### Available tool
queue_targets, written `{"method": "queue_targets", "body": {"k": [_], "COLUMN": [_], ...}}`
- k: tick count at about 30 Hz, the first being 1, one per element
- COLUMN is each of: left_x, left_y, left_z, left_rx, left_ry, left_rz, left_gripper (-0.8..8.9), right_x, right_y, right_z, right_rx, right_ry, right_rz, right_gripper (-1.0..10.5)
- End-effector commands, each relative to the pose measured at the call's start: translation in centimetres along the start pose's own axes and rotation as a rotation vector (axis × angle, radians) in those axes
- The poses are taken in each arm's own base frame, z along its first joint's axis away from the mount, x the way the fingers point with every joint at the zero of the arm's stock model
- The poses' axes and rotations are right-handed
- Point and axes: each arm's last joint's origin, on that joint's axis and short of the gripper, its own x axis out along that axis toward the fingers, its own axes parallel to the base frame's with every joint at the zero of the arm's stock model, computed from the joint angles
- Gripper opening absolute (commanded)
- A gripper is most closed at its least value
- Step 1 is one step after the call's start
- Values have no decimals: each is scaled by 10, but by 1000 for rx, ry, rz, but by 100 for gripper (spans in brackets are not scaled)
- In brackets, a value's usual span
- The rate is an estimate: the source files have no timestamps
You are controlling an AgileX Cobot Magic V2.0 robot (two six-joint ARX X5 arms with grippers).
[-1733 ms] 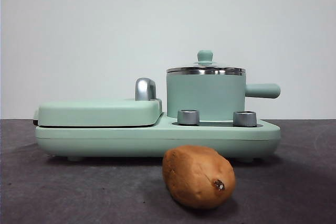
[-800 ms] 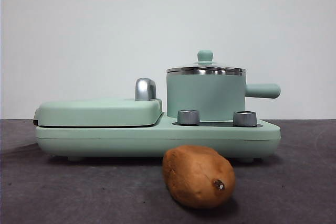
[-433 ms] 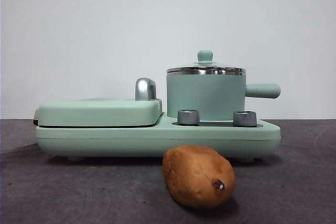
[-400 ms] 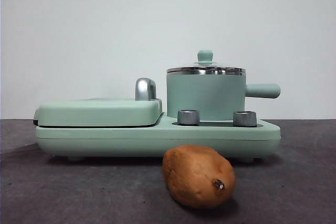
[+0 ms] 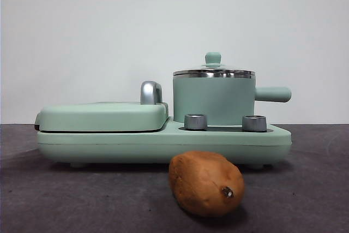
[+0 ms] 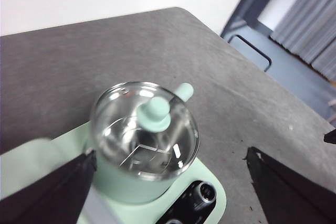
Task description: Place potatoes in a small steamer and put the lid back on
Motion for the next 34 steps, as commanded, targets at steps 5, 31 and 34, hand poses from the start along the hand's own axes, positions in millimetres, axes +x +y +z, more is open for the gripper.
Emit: {"method": "queue_targets", "body": {"k": [5,31,34], "left_x": [71,196,196], "left_y": [-1,-6,-6], "left_z": [11,-33,-33], "left_rx": [113,294,294], "left_ry": [88,120,121], "left_rz": [18,97,101], "left_gripper": [463,360,328], "right_x": [-1,-1,-1], "right_y": [2,3,3], "right_z": [5,6,6], "right_rx": [3,3,3], "right_ry": [-15,-17,-17], "right_rz": [6,9,9], "right_gripper": [447,447,447]}}
